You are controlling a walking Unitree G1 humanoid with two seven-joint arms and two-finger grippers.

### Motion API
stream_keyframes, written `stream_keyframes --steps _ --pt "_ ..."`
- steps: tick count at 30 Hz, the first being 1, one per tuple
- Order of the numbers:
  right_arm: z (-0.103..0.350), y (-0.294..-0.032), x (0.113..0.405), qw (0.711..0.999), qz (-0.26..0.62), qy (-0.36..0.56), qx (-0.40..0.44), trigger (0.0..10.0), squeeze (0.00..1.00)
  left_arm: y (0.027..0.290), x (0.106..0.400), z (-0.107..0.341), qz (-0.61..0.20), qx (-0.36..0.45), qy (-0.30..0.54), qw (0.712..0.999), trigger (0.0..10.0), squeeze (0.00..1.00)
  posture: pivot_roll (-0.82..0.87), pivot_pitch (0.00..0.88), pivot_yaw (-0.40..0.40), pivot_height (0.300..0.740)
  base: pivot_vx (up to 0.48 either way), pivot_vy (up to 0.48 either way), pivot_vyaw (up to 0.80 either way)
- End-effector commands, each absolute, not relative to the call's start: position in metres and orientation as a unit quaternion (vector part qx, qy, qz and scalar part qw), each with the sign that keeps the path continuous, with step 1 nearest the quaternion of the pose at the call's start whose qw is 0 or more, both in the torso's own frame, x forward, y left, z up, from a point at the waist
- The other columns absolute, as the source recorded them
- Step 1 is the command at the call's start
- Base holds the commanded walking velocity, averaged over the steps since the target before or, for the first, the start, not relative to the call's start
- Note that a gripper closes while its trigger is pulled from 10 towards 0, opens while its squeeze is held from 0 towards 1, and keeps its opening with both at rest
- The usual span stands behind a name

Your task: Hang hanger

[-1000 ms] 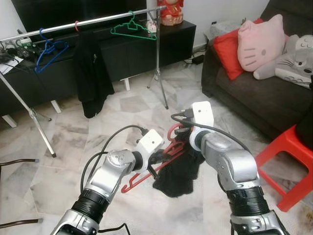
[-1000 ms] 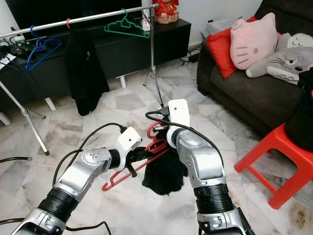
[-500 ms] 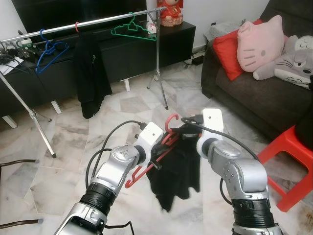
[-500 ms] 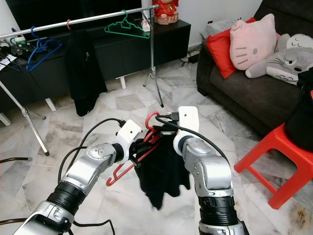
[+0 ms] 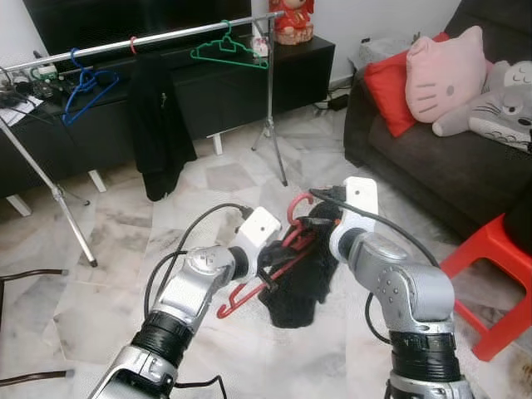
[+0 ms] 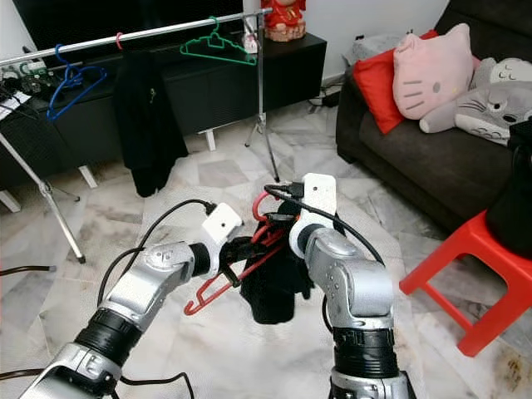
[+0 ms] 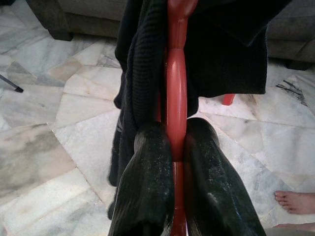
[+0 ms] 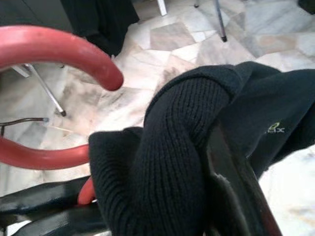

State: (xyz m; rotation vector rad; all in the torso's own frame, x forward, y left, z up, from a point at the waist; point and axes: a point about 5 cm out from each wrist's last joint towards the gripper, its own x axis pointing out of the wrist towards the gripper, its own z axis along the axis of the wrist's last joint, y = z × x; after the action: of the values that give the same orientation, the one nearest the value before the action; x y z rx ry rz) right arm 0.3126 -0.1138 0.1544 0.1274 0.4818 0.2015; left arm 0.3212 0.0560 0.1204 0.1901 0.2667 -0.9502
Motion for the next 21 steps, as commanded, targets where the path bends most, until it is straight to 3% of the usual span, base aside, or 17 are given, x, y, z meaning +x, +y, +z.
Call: stream_keyframes --steps 1,7,15,21 --pt "0.162 -0.115 0.312 0.969 0.096 0.221 0.063 10.0 0.00 0.053 0.320 0.128 -0.469 0.096 0.118 0.870 10.0 0.00 -0.09 0.000 -0.014 0.727 0.000 0.000 0.00" --pt "0.160 -0.128 0.318 0.972 0.062 0.221 0.057 10.0 0.00 0.065 0.316 0.113 -0.473 0.159 0.165 0.851 10.0 0.00 -0.09 0.000 -0.014 0.727 0.000 0.000 0.00" --pt "0.158 -0.127 0.318 0.972 0.062 0.224 0.045 10.0 0.00 0.079 0.333 0.113 -0.382 0.150 0.174 0.895 10.0 0.00 -0.09 0.000 -0.014 0.727 0.000 0.000 0.00" --pt "0.161 -0.116 0.315 0.968 0.103 0.223 0.048 10.0 0.00 0.068 0.325 0.116 -0.431 0.131 0.168 0.877 10.0 0.00 -0.09 0.000 -0.014 0.727 0.000 0.000 0.00"
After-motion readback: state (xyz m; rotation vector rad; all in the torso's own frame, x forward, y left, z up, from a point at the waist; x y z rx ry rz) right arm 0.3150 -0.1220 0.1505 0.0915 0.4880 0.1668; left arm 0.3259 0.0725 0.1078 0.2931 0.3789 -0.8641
